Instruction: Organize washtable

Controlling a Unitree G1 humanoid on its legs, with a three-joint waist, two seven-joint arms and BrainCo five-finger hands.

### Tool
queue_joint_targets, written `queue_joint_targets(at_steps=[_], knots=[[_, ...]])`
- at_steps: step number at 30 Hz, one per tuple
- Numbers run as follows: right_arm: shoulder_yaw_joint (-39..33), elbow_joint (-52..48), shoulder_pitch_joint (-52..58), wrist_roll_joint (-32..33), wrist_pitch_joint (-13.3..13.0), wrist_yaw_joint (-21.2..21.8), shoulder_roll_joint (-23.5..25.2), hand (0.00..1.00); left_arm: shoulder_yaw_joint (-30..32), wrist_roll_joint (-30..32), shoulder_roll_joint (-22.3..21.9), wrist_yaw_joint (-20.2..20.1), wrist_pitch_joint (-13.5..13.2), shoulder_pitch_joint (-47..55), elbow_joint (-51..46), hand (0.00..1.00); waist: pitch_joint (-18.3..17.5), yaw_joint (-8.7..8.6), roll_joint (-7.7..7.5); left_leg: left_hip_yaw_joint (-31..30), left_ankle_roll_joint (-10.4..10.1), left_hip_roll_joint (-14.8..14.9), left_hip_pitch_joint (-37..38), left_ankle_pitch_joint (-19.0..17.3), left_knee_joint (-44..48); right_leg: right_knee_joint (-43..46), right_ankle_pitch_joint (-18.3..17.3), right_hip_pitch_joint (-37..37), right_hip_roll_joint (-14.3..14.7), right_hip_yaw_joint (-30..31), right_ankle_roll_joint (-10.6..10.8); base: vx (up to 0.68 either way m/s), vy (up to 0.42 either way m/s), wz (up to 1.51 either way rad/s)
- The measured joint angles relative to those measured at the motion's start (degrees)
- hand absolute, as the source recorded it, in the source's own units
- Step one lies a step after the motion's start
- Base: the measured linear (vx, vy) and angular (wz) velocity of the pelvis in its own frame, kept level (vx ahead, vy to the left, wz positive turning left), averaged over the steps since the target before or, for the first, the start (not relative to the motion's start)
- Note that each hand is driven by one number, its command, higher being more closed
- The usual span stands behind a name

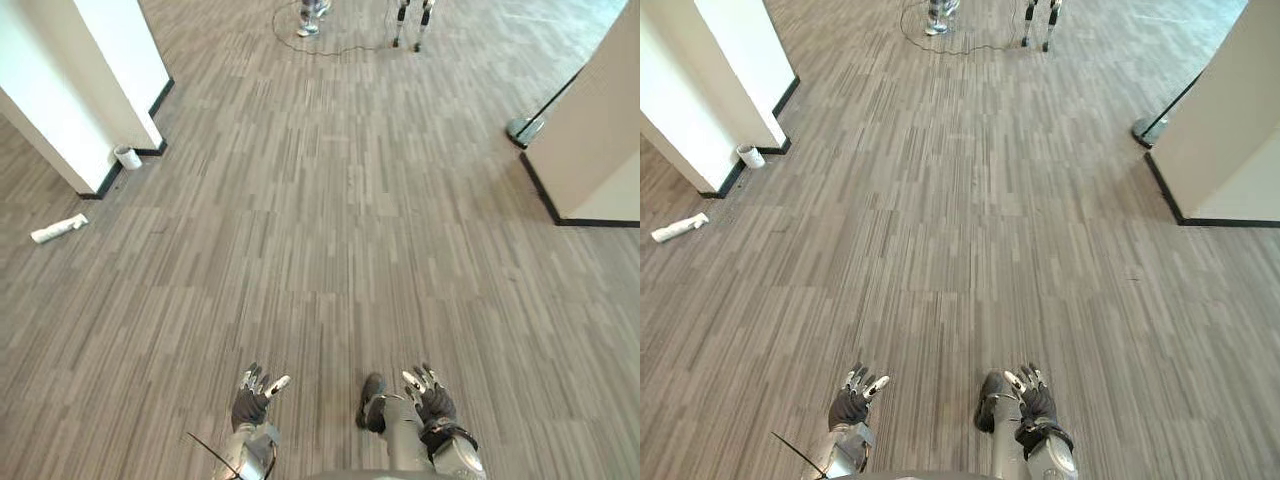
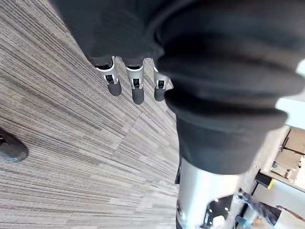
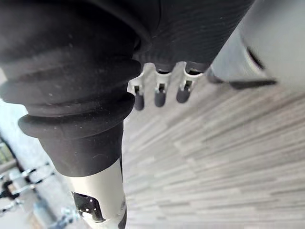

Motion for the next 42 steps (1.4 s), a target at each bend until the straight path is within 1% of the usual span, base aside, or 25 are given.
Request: queue_joint_targets(at_steps=[2,4,7,9,10,11,12,14,16,18,19,20,23,26,27,29,31,33,34,35,36,37,39,40,42], knots=[[0.6,0.6,-1.4,0.5,0.2,-0.1,0.4,0.0,0.9,-0.1,-0.5,-0.4,0.1,0.4,-0.1,0.0,1.6,1.64,-2.05,5.2,7.1,2.4,-6.2,-4.3,7.8,-9.4,0.0,13.1,1.8,4.4,0.0,0.7,-0.052,-0.72],[1.2,0.6,-1.8,0.3,0.1,0.0,0.4,0.0,2.0,-0.3,-0.6,-1.1,0.0,1.6,-1.1,0.0,1.3,2.42,-3.65,7.4,8.1,2.8,-10.7,-7.1,5.0,-14.3,-0.1,18.7,1.5,6.6,0.2,0.59,0.0,-0.56],[3.3,1.5,-3.0,0.1,0.3,0.0,0.2,0.0,3.9,-1.0,-0.5,-1.2,0.2,2.9,-1.6,0.0,1.5,3.83,-5.17,8.7,8.6,0.7,-18.0,-9.6,-18.9,-20.0,-2.2,25.4,-0.7,9.1,4.2,0.6,0.14,-0.46],[5.2,1.6,-3.1,-0.7,0.5,0.1,0.1,0.0,4.2,-1.0,-0.5,-1.2,0.2,3.4,-1.6,0.0,1.7,4.04,-6.16,7.7,7.2,-2.8,-18.5,-6.7,-44.6,-21.4,-4.9,28.7,-3.5,9.3,7.7,0.66,0.266,-0.09],[6.0,1.7,-3.1,-0.9,0.5,0.1,0.3,0.0,4.2,-1.0,-0.6,-1.2,0.2,3.9,-1.4,0.0,1.7,4.2,-6.15,7.0,6.0,-3.5,-18.2,-0.8,-53.3,-21.7,-6.5,30.8,-4.6,9.4,10.1,0.64,0.275,-0.04],[6.2,2.1,-3.2,-0.9,0.6,0.1,0.5,0.0,4.4,-1.0,-0.6,-1.1,0.3,4.0,-1.2,0.0,1.5,4.5,-6.53,7.7,6.9,-4.3,-17.9,3.3,-53.0,-21.6,-7.1,31.6,-5.5,9.3,10.8,0.79,0.349,-0.01],[6.1,3.7,-3.9,-1.4,1.1,0.2,1.5,0.0,5.5,-1.0,-1.1,-1.1,0.2,3.5,-1.7,0.0,0.6,5.15,-8.51,8.1,13.4,-6.8,-18.2,5.0,-51.2,-18.9,-6.7,31.2,-8.8,8.0,12.4,0.65,0.293,-0.02],[6.2,3.7,-4.4,-2.1,1.5,0.7,2.5,0.0,7.1,-1.0,-0.5,-1.1,-0.1,3.1,-2.7,0.0,0.4,5.6,-9.86,8.6,15.6,-7.6,-18.6,1.3,-46.0,-13.9,-4.9,29.9,-11.1,7.7,14.7,0.65,0.293,-0.01],[6.2,3.7,-4.3,-4.0,1.5,1.4,3.4,0.0,7.7,-0.9,0.0,-1.1,0.0,3.3,-2.5,0.0,-0.3,5.51,-11.85,9.9,16.9,-9.7,-16.0,-4.1,-41.9,-4.1,-3.5,28.5,-14.9,8.1,14.3,0.63,0.297,-0.07],[5.6,3.7,-4.2,-5.5,1.4,1.4,3.5,0.0,7.7,-1.0,0.6,-1.1,0.0,3.1,-2.2,0.0,-0.6,5.27,-12.22,10.8,17.5,-12.0,-10.4,-8.1,-43.1,13.4,4.2,22.4,-19.3,7.8,9.3,0.57,0.294,-0.05],[4.8,3.8,-3.7,-7.1,1.2,1.1,3.7,0.0,6.8,-0.8,1.2,-1.1,0.1,2.2,-1.6,0.0,-0.6,4.13,-12.17,10.3,17.3,-14.0,-5.6,-10.9,-45.9,31.1,8.5,15.2,-22.7,8.3,5.8,0.51,0.246,0.22],[4.9,3.8,-3.2,-8.1,1.2,0.9,3.8,0.0,6.5,-0.8,2.1,-1.0,0.1,1.8,-1.2,0.0,-0.6,3.64,-12.24,9.7,17.3,-14.9,-3.8,-11.4,-47.3,37.1,7.1,12.5,-23.0,8.8,6.0,0.49,0.206,0.43],[4.7,3.1,0.6,-12.1,1.2,0.7,3.8,0.0,5.8,0.3,3.9,-0.9,-0.1,0.9,-1.4,0.0,-0.8,0.87,-12.19,5.7,18.0,-16.3,8.9,-12.1,-56.7,44.7,-2.5,0.9,-18.4,4.0,6.2,0.68,0.124,0.64],[4.8,1.7,2.2,-12.2,1.2,1.0,3.4,0.0,3.7,0.6,3.9,-1.1,-0.1,-0.8,-1.4,0.0,-0.2,-1.42,-11.25,1.1,17.6,-16.1,13.5,-13.2,-59.7,30.5,-6.5,-7.7,-15.6,0.6,6.7,0.66,-0.059,0.91],[4.7,1.5,2.0,-12.2,1.2,1.0,3.2,0.0,2.7,0.9,3.8,-1.1,-0.1,-1.1,-1.4,0.0,0.3,-1.92,-10.48,0.4,15.7,-15.7,15.9,-14.7,-59.8,13.9,-4.7,-8.5,-13.6,-0.8,8.1,0.56,-0.12,0.61],[5.0,1.5,2.2,-12.0,1.3,1.2,3.5,0.0,3.0,1.4,4.4,-1.1,-0.2,-0.6,-1.4,0.0,-0.2,-1.85,-11.09,-0.6,13.0,-15.7,18.7,-16.6,-59.7,-3.2,0.1,-7.5,-11.5,-1.4,7.7,0.68,-0.213,0.73],[5.0,1.6,2.4,-11.6,1.4,1.4,3.4,0.0,2.8,1.8,5.1,-1.0,-0.1,0.7,-0.5,0.0,-1.1,-2.2,-11.65,-3.5,11.9,-15.7,19.0,-18.9,-52.7,-2.0,5.6,-7.3,-10.4,1.1,2.5,0.74,-0.279,0.71],[5.0,1.4,2.2,-9.7,1.4,2.2,1.4,0.0,2.1,1.9,3.7,-1.1,-0.1,2.7,-0.2,0.0,-2.2,-1.24,-6.89,-3.7,7.7,-9.2,9.6,-15.4,-27.0,0.2,4.5,-3.6,-6.7,-0.5,2.8,0.59,-0.258,0.19],[5.2,1.4,2.0,-9.0,1.4,2.4,-0.3,0.0,1.8,2.0,2.6,-1.1,-0.1,3.6,0.1,0.0,-2.0,-0.11,-3.1,-4.0,4.2,-4.3,2.8,-5.2,-11.8,-2.2,2.9,0.3,-2.8,-1.1,2.3,0.66,-0.236,-0.17],[5.5,1.3,1.6,-8.7,1.4,2.4,-0.9,0.0,1.8,2.0,1.8,-1.0,-0.1,3.9,0.4,0.0,-2.0,0.43,-1.46,-4.0,2.5,-2.1,0.2,-2.4,-5.6,-3.7,2.3,2.2,-1.0,-1.1,1.8,0.78,-0.186,-0.45],[5.0,1.5,0.5,-7.7,1.4,2.0,-1.7,0.0,1.4,2.0,0.9,-1.1,0.1,3.8,1.6,0.0,-1.4,1.32,-0.08,-1.5,5.7,1.0,-6.4,-4.4,5.6,-7.0,1.1,7.3,1.4,0.3,1.1,0.63,-0.124,-0.44],[4.9,1.5,0.1,-7.3,1.3,1.9,-1.7,0.0,1.5,2.0,0.7,-1.1,0.1,3.8,1.8,0.0,-1.0,1.32,-0.62,-0.3,7.6,1.1,-8.1,-5.6,7.1,-8.2,0.6,9.5,1.6,1.2,1.2,0.72,-0.147,-0.62],[5.0,1.5,-0.5,-6.8,1.3,1.3,-0.7,0.0,1.6,1.9,1.0,-1.1,0.1,4.0,1.7,0.0,0.1,2.59,-4.03,3.4,9.4,-0.4,-10.7,-7.7,3.7,-11.8,-0.1,15.6,0.6,5.0,1.5,0.54,-0.1,-0.73],[5.6,1.5,-1.3,-6.6,1.3,1.3,-0.1,0.0,1.9,1.6,1.0,-1.1,0.0,5.1,1.0,0.0,0.0,3.11,-5.89,4.0,9.2,-1.3,-13.3,-9.5,-4.8,-14.5,-0.2,19.1,0.2,7.3,2.2,0.52,-0.055,-0.77],[5.6,1.8,-1.7,-6.4,1.3,1.3,-0.2,0.0,2.0,1.2,0.6,-1.2,0.0,5.0,0.6,0.0,0.0,4.06,-6.62,1.4,8.9,-3.6,-15.2,-10.3,-21.4,-16.2,-0.3,21.1,-0.2,10.1,2.8,0.52,0.04,-0.86]])
